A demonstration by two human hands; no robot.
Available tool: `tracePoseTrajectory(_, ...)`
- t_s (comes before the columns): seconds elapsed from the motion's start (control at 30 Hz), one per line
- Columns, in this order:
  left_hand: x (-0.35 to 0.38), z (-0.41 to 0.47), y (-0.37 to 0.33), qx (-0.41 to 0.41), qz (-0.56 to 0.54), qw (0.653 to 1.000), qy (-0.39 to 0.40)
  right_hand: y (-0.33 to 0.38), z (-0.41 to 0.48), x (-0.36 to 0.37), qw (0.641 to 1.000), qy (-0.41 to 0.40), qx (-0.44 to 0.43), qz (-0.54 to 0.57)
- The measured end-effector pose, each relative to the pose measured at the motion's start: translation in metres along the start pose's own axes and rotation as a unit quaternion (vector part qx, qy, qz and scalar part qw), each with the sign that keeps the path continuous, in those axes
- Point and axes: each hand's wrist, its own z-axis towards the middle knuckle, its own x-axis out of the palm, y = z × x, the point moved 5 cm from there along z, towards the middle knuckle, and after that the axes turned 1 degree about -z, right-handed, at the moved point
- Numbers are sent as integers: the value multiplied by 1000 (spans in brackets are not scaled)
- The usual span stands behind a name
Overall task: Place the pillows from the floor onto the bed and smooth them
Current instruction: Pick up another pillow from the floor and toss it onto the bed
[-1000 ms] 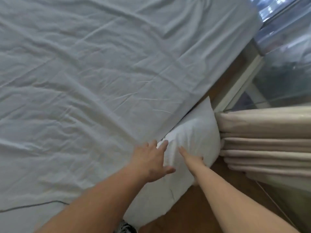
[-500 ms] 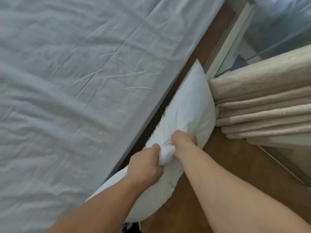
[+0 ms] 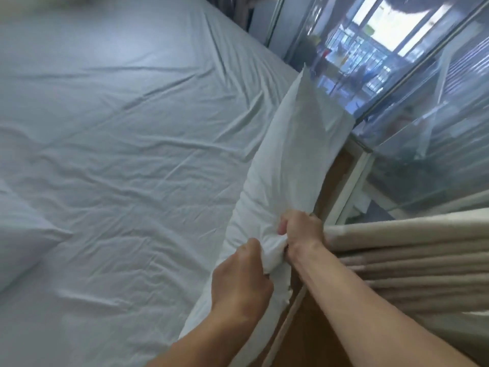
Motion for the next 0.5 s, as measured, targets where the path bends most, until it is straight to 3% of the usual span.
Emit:
tracePoseTrajectory(0.13,-113,17,-1,-2,40,995,-94,70,-56,83,987,131,-55,78)
tracePoseTrajectory(0.27,-178,33,21,-24,96,988,-116,79,-80,160,960,253,-10,120)
tracePoseTrajectory(0.37,-172,47,50,-34,84,994,-56,45,-56,197,965,262,10,10)
tracePoseTrajectory(0.43,-159,62,85,-63,58,996,-7,15,-26,211,972,212,7,-101)
tracePoseTrajectory(0.5,-152,75,137,-104,53,993,-16,-4,-1,227,952,145,-59,-264)
